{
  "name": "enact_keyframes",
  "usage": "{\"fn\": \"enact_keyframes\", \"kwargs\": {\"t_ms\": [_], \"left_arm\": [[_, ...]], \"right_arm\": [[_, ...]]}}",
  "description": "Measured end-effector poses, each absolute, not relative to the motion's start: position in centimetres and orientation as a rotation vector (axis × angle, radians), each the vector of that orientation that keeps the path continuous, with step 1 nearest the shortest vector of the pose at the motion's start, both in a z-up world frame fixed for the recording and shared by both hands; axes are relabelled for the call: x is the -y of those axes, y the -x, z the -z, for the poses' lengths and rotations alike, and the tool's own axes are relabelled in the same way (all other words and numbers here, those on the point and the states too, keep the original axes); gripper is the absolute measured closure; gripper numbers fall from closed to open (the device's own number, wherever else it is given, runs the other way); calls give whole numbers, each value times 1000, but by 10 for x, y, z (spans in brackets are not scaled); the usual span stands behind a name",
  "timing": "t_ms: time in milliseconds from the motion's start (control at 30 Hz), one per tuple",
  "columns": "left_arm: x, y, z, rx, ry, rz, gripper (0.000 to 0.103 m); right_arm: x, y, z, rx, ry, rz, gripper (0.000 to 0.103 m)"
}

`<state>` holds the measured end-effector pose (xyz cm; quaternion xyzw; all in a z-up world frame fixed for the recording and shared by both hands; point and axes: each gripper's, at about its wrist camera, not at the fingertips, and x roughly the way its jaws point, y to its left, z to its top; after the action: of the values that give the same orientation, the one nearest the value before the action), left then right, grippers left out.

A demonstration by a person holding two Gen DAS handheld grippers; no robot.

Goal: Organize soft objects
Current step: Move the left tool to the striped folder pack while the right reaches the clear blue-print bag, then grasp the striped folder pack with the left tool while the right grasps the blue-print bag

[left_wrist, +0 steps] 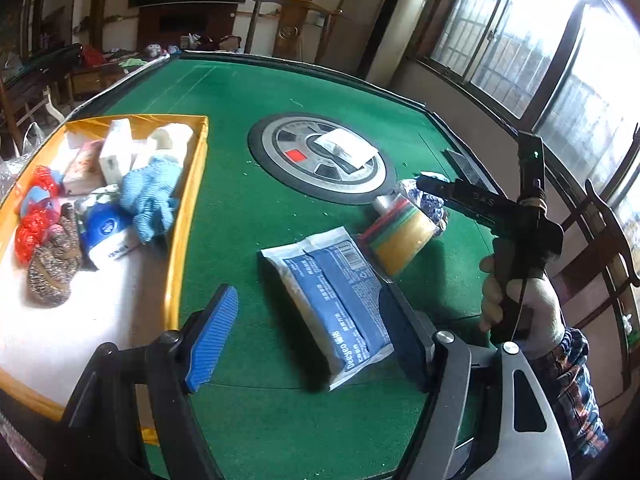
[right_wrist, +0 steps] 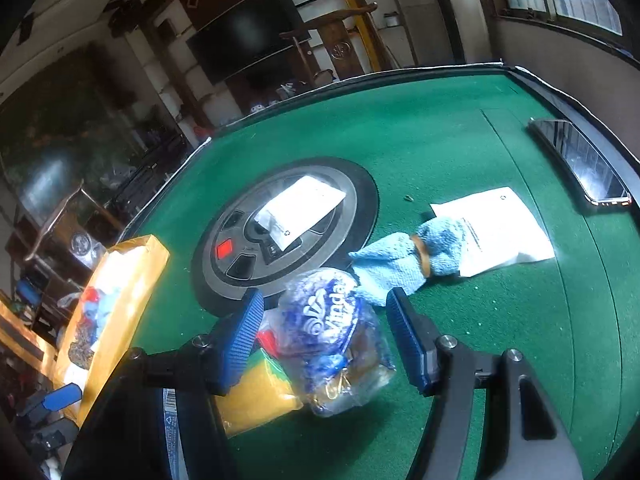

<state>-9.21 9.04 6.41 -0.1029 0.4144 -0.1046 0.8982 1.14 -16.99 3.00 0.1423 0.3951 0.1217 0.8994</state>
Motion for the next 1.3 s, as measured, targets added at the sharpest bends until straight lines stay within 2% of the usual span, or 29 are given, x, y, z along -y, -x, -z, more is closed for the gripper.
{"fn": "enact_keyframes", "kwargs": {"t_ms": [33, 100, 233, 433, 700, 800, 833, 900, 933, 967, 1000, 1133, 1300], "left_arm": [[-85, 90, -62, -867, 206, 226, 30], [-76, 87, -59, -885, 201, 251, 30], [-61, 81, -63, -891, 162, 276, 30], [-22, 52, -67, -894, 14, 339, 30], [53, 8, -32, -918, -369, 440, 30], [68, 0, -22, -906, -462, 423, 28], [70, -3, -19, -913, -474, 425, 24], [75, -4, -16, -903, -482, 418, 24], [77, -4, -15, -908, -488, 420, 25], [78, -3, -17, -902, -482, 416, 47], [79, -4, -17, -907, -476, 411, 60], [75, -5, -21, -935, -389, 436, 66], [54, 5, -44, -890, -225, 462, 66]], "right_arm": [[165, -12, -28, -832, -275, -258, 47], [160, -13, -25, -862, -232, -254, 66], [175, -6, -32, -852, -290, -250, 79], [194, 6, -43, -810, -361, -248, 79], [212, 8, -45, -805, -435, -249, 79], [215, 7, -43, -810, -454, -256, 79], [215, 6, -42, -814, -454, -258, 79], [215, 5, -40, -820, -453, -262, 79], [216, 4, -40, -821, -454, -263, 79], [215, 4, -40, -820, -453, -263, 79], [216, 5, -41, -817, -453, -264, 79], [218, 7, -43, -798, -468, -274, 79], [220, 9, -46, -772, -490, -300, 79]]}}
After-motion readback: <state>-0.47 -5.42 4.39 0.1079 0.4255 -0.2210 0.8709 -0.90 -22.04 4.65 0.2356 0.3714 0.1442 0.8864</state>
